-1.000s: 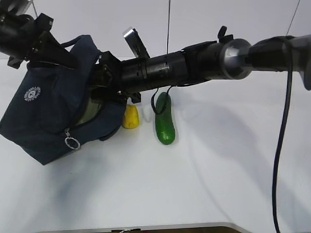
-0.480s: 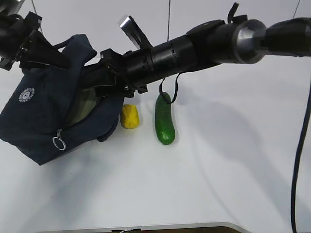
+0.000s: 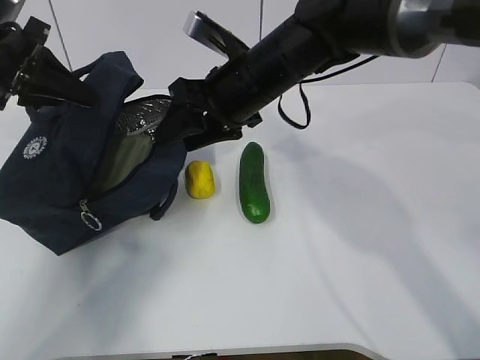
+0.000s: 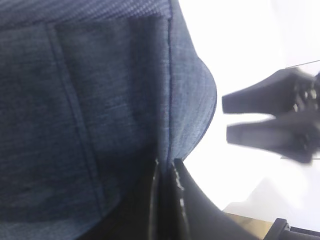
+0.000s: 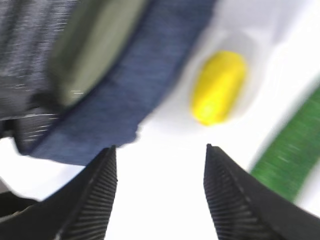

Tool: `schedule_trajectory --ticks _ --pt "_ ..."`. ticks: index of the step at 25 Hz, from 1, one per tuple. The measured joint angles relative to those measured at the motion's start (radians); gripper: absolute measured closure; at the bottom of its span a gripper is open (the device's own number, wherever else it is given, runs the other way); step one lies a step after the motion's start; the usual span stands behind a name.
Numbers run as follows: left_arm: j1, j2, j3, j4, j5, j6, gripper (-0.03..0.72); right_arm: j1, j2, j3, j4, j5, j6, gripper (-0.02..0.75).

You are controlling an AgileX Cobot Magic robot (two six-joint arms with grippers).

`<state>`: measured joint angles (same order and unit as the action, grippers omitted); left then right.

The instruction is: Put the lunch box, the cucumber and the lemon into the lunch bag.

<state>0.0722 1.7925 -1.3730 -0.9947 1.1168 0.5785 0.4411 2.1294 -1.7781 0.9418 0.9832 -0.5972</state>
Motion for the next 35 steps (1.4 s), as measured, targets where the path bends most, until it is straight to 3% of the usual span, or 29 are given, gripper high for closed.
schedule_trajectory --ticks 8,12,16,20,27,35 --pt "0.000 0.000 0.000 0.004 0.002 0.000 0.702 0.000 -0.044 -0.064 -0.417 0.040 0.370 0.293" --pt "0.000 0.000 0.000 0.004 0.002 0.000 0.702 0.000 -0.043 -0.068 -0.531 0.055 0.483 0.293" --pt "0.000 0.000 0.000 0.006 0.005 0.000 0.702 0.000 -0.043 -0.068 -0.615 0.055 0.561 0.289" --pt "0.001 0.000 0.000 0.006 0.021 0.000 0.702 0.000 -0.032 -0.068 -0.683 0.027 0.611 0.232" --pt "0.001 0.000 0.000 0.020 0.033 0.000 0.702 0.000 0.011 -0.068 -0.701 -0.092 0.632 0.204" --pt "0.001 0.000 0.000 0.045 0.053 0.000 0.702 0.000 0.080 -0.072 -0.776 -0.108 0.666 0.204"
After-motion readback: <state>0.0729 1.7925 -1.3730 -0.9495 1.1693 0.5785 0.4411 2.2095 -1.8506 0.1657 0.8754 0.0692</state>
